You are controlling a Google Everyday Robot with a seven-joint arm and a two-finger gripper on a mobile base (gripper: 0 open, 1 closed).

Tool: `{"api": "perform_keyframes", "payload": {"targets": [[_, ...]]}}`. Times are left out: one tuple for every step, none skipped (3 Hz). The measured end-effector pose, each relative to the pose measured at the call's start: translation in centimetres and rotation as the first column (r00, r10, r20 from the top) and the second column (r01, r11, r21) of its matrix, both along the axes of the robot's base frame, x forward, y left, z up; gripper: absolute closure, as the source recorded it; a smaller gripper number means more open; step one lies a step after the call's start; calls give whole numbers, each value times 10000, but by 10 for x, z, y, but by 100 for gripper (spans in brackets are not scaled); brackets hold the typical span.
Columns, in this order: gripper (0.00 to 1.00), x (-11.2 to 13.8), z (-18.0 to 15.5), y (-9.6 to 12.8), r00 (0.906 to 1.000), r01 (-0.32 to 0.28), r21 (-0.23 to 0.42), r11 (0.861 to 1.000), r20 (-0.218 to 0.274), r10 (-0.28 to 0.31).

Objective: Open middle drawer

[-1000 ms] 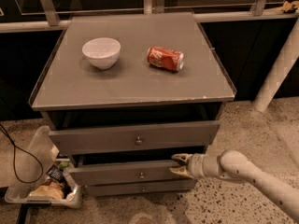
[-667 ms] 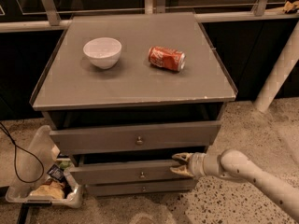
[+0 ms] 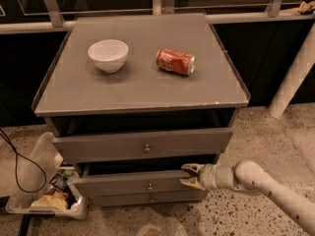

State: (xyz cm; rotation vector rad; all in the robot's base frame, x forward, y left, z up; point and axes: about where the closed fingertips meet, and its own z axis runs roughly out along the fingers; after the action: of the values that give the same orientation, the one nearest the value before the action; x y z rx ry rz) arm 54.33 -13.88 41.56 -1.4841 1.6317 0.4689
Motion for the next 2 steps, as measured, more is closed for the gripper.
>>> {"api": "perform_keyframes", "payload": {"targets": [[37,-17,-2,6,9993,-346,323,9989,-109,349],[61,-18,1,7,9993,-362,329,9988,-110,366]]}}
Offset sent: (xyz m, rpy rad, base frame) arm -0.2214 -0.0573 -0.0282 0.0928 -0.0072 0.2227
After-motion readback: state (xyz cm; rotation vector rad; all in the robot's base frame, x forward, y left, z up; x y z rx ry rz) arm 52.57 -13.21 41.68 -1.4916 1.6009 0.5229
